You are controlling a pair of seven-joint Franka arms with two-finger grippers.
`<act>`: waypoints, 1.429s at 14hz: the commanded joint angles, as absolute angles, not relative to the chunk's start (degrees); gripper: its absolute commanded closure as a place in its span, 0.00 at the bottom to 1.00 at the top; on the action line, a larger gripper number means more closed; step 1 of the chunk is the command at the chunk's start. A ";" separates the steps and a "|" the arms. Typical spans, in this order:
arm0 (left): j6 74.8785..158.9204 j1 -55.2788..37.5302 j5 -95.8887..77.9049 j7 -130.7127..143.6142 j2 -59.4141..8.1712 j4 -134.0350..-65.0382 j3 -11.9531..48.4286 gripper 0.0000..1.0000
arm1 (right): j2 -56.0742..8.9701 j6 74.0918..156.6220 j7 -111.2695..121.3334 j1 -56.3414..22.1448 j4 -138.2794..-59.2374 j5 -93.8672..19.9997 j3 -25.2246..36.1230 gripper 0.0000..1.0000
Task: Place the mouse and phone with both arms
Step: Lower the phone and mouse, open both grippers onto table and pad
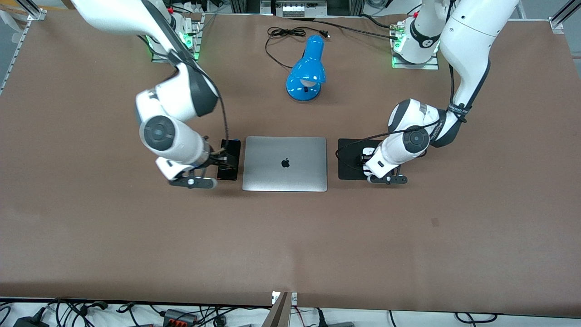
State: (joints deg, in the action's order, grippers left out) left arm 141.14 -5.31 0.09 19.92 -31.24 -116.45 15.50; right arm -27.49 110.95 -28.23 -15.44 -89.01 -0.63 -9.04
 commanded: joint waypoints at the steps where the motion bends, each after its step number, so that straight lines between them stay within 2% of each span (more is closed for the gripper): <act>1: 139.58 -5.01 0.62 20.21 -29.54 -116.28 15.56 0.00 | -28.12 104.08 -26.46 -12.67 -80.88 0.00 -9.23 0.00; 4: 129.07 -4.92 0.62 20.13 -28.39 -110.94 15.29 0.00 | -28.04 97.50 -24.27 -10.03 -74.37 1.40 -9.14 0.00; 6: 117.40 -4.83 1.83 19.86 -28.47 -103.14 14.51 0.00 | -27.69 93.36 -22.77 -8.10 -71.56 1.76 -9.05 0.00; 9: 102.78 -5.10 11.65 18.64 -30.14 -91.88 14.41 0.00 | -25.76 92.90 -19.62 -5.28 -69.17 3.69 -8.62 0.00; 13: 101.07 -4.92 20.73 12.41 -30.24 -90.79 14.33 0.00 | -21.72 93.51 -8.47 -2.29 -69.96 3.08 -3.18 0.00; 16: 101.16 -3.88 22.42 11.60 -30.32 -90.09 14.15 0.00 | -20.30 93.08 -3.88 0.96 -70.14 2.90 -1.85 0.00; 18: 100.90 -2.99 22.32 11.78 -30.41 -84.93 14.24 0.00 | -19.08 92.90 -0.19 0.97 -70.40 2.64 0.16 0.00; 20: 100.11 -2.99 20.93 11.43 -30.32 -83.15 14.33 0.00 | -17.24 92.99 0.70 0.88 -72.23 2.20 1.14 0.00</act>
